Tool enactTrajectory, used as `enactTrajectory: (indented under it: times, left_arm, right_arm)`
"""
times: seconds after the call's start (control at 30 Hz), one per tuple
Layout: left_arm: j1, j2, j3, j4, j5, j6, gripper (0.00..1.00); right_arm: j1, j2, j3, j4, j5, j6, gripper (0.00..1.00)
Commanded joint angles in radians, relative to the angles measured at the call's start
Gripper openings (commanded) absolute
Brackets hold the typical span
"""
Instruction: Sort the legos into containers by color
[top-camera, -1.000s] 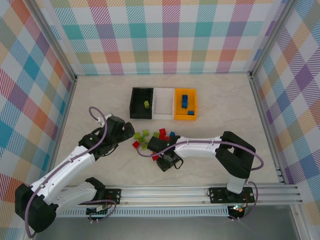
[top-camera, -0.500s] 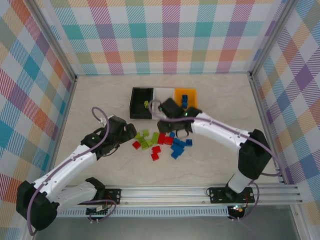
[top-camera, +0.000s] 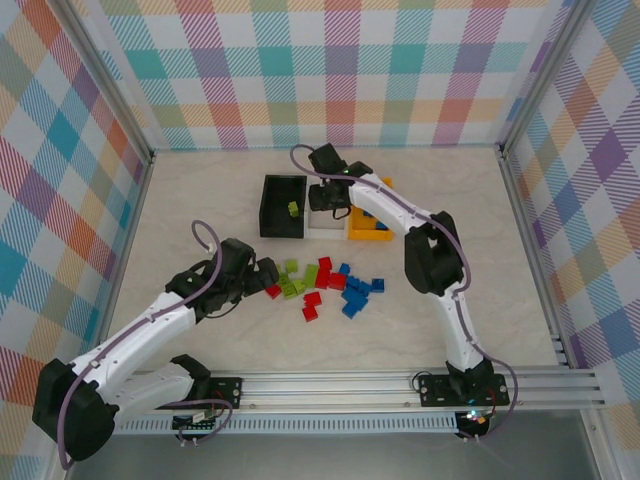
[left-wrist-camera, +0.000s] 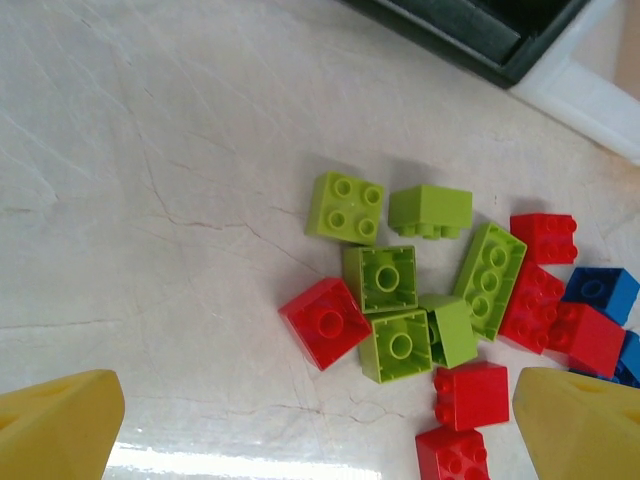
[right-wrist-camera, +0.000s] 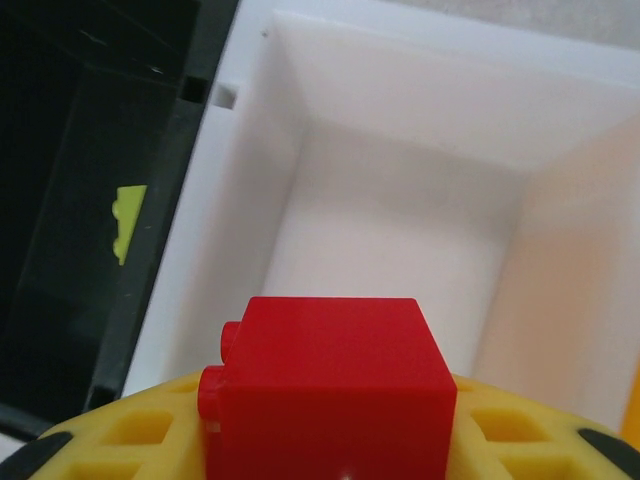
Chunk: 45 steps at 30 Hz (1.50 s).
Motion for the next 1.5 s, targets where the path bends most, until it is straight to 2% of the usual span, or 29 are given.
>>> enactTrajectory:
  times: [0.0, 0.17, 0.3, 0.57, 0.7, 0.9, 1.1, 1.47]
  left_arm:
    - [-0.001, 0.008, -0.028, 0.020, 0.059, 0.020, 1.00]
    - [-0.042, 0.038, -0.030, 0.023, 0.085, 0.022, 1.00]
    - [-0.126, 0.085, -0.015, 0.036, 0.096, 0.019, 0.97]
    - [-0.352, 0.327, 0.087, 0.034, 0.079, 0.085, 0.98]
    - [-0.409, 0.449, 0.153, 0.014, 0.079, 0.126, 0.97]
    - [-0.419, 0.582, 0.229, -0.032, 0.069, 0.168, 0.90]
    - [-0.423, 0.679, 0.268, -0.038, 0.028, 0.201, 0.75]
    - [-0.425, 0.676, 0.274, -0.035, -0.007, 0.205, 0.48]
  right_arm:
    - [-0.008, -0.001, 0.063, -0.064, -0.001, 0.036, 0.50]
    - [-0.009, -0.047, 0.048, -0.042, -0.029, 0.046, 0.67]
    - [-0.007, -0.150, -0.047, 0.003, -0.034, 0.051, 0.69]
    - [-0.008, -0.422, -0.452, 0.176, -0.041, 0.082, 0.70]
    - [-0.010, -0.486, -0.562, 0.203, -0.029, 0.086, 0.70]
    - [-0.029, -0.552, -0.644, 0.231, -0.031, 0.099, 0.70]
    - [-0.054, -0.604, -0.682, 0.248, -0.032, 0.105, 0.70]
    - [-0.078, -0.636, -0.708, 0.256, -0.036, 0.106, 0.70]
